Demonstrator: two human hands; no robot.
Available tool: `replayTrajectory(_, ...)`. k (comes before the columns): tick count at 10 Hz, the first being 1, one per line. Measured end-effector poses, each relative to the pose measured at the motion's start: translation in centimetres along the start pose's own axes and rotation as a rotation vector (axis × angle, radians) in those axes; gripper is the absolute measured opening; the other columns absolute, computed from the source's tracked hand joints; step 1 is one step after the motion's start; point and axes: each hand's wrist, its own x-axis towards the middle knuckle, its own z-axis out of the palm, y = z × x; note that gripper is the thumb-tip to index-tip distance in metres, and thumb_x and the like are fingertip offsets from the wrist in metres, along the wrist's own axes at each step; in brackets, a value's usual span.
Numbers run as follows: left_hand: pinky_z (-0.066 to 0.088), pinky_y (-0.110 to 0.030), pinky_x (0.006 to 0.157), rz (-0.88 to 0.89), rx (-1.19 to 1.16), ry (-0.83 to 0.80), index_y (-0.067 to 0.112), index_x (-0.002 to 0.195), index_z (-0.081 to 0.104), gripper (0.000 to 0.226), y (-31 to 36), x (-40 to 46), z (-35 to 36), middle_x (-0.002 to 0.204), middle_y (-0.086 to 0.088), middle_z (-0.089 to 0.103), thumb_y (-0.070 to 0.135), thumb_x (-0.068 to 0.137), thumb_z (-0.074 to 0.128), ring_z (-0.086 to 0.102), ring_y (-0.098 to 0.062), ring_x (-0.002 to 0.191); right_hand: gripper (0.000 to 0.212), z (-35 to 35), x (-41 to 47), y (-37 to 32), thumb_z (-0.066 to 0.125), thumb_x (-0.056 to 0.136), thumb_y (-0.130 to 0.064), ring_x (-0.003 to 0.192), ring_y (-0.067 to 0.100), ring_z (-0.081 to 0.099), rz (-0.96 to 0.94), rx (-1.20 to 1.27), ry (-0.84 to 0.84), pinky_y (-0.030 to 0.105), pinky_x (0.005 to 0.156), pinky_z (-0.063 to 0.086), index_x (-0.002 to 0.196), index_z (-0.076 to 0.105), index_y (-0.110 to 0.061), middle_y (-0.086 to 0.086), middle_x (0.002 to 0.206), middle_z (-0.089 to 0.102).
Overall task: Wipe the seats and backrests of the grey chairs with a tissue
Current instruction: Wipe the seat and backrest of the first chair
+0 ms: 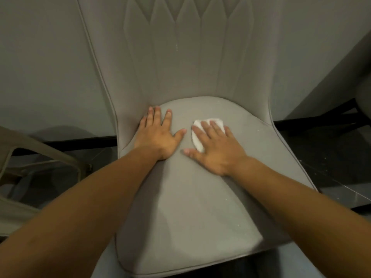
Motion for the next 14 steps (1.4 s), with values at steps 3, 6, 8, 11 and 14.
replayTrajectory(3, 0.002, -0.040, 0.117, 0.138, 0.019, 0.052, 0.022, 0.153, 0.005, 0.086, -1.1, 0.2, 1.0, 0.160, -0.009, 0.001, 0.074, 0.084, 0.006, -0.004, -0.018, 0.146, 0.082, -0.2, -12.2, 2.5, 0.000, 0.086, -0.084, 0.151, 0.010, -0.015, -0.077, -0.032, -0.069, 0.045, 0.123, 0.000, 0.156, -0.003, -0.042, -0.013, 0.166, -0.004)
replayTrajectory(6, 0.003, -0.042, 0.116, 0.148, 0.004, 0.074, 0.027, 0.152, 0.006, 0.080, -1.0, 0.2, 1.1, 0.160, -0.008, 0.002, 0.074, 0.087, 0.010, -0.004, -0.020, 0.146, 0.083, -1.5, 3.3, 5.5, 0.010, 0.083, -0.086, 0.152, 0.015, -0.010, 0.086, 0.016, -0.036, 0.049, 0.121, -0.007, 0.155, 0.005, -0.045, -0.010, 0.166, -0.003)
replayTrajectory(8, 0.005, -0.043, 0.116, 0.147, -0.005, 0.100, 0.027, 0.152, 0.009, 0.085, -1.0, 0.1, 1.5, 0.160, -0.008, 0.006, 0.077, 0.084, 0.006, -0.001, -0.022, 0.146, 0.083, -2.0, 3.3, 5.3, 0.013, 0.084, -0.084, 0.152, 0.016, -0.011, 0.058, 0.034, -0.075, 0.048, 0.120, -0.009, 0.156, 0.006, -0.042, -0.008, 0.167, -0.004)
replayTrajectory(11, 0.006, -0.044, 0.116, 0.142, 0.020, 0.102, 0.027, 0.151, 0.009, 0.091, -1.6, 0.9, 2.2, 0.159, -0.010, 0.008, 0.082, 0.080, 0.000, 0.001, -0.023, 0.145, 0.084, -0.6, -17.5, 5.1, 0.009, 0.087, -0.086, 0.151, 0.011, -0.016, 0.048, -0.025, -0.063, 0.047, 0.123, 0.001, 0.157, -0.003, -0.040, -0.011, 0.166, -0.007)
replayTrajectory(14, 0.005, -0.045, 0.115, 0.134, 0.017, 0.073, 0.027, 0.151, 0.008, 0.092, -1.6, 0.8, 2.0, 0.160, -0.009, 0.006, 0.083, 0.078, -0.001, 0.000, -0.023, 0.146, 0.081, -0.8, -13.0, 6.1, 0.010, 0.087, -0.085, 0.152, 0.013, -0.013, 0.227, 0.048, -0.008, 0.048, 0.122, -0.005, 0.156, 0.001, -0.043, -0.010, 0.166, -0.004)
